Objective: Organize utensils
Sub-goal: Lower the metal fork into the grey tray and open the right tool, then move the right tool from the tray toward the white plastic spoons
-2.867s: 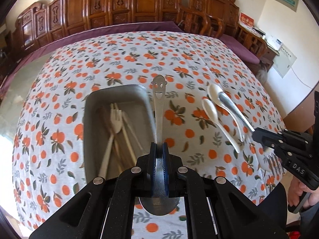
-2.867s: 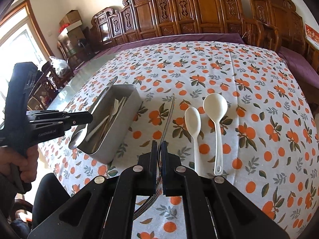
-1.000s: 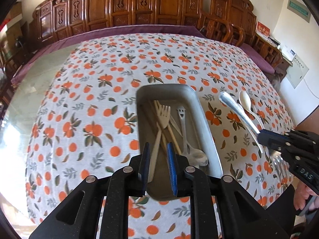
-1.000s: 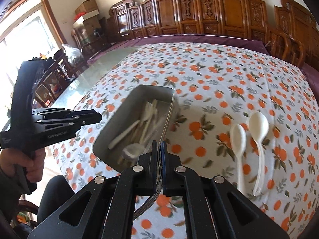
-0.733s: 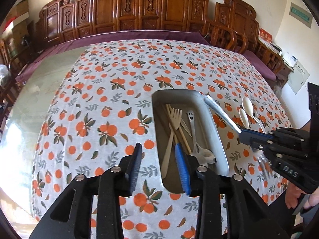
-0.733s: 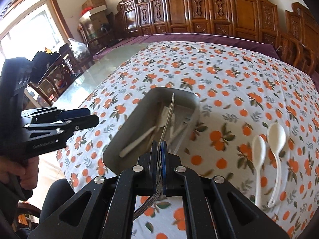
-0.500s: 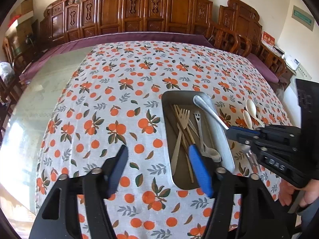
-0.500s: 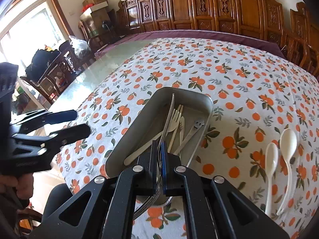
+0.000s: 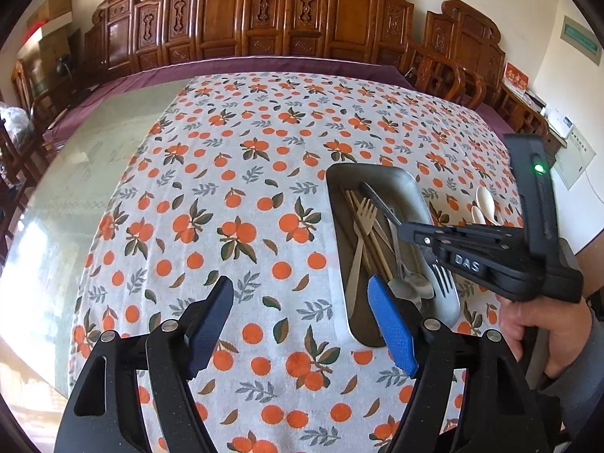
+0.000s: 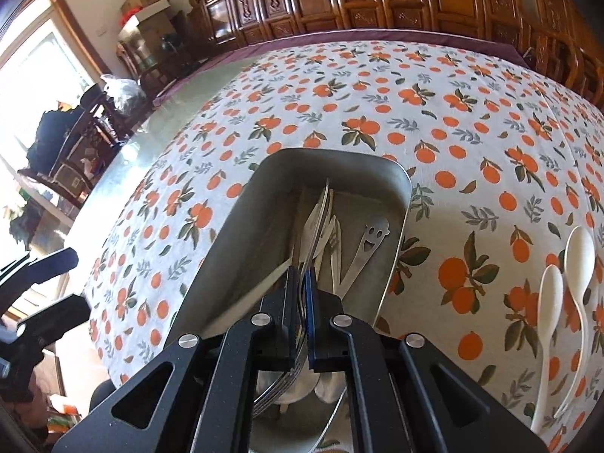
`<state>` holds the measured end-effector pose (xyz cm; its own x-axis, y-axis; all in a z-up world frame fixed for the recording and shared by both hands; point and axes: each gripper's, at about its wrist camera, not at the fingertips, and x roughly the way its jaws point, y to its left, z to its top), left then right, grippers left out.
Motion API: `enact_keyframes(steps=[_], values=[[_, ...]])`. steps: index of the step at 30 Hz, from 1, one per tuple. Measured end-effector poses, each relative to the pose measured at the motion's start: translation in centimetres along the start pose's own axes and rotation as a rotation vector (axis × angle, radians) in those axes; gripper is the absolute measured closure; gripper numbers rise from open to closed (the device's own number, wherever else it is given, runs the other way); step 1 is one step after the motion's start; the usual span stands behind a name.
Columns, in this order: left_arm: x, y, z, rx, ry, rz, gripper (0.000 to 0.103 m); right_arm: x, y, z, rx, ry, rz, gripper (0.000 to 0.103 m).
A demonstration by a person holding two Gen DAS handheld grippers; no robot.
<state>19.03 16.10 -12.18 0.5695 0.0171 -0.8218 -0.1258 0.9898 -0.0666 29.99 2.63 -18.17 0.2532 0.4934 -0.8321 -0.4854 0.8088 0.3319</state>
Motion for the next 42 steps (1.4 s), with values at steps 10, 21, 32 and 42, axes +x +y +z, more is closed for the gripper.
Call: enact_keyframes(steps=[10,21,32,42], values=[[-0.1,0.2,-0.1,-0.004,0.001,0.006,0.033,0.6,0.0,0.2,0.010,-0.042,-0.074,0.098],[0.0,0.2,0.1,-0.002,-0.005,0.001,0.033,-1.8,0.3,-0.9,-0.016,-0.081,-0.102,0.101],[2.6,1.8,0.4,-0.027,0.037,-0.015,0.045,-3.0,0.3,-0.6,-0.020,-0.133,-0.136,0.101],[5.3,0.8,-0.3,-0.044,0.118,-0.129,0.084,-2.7,-0.1,-0.4,-0.017,-0.129,-0.128,0.103]])
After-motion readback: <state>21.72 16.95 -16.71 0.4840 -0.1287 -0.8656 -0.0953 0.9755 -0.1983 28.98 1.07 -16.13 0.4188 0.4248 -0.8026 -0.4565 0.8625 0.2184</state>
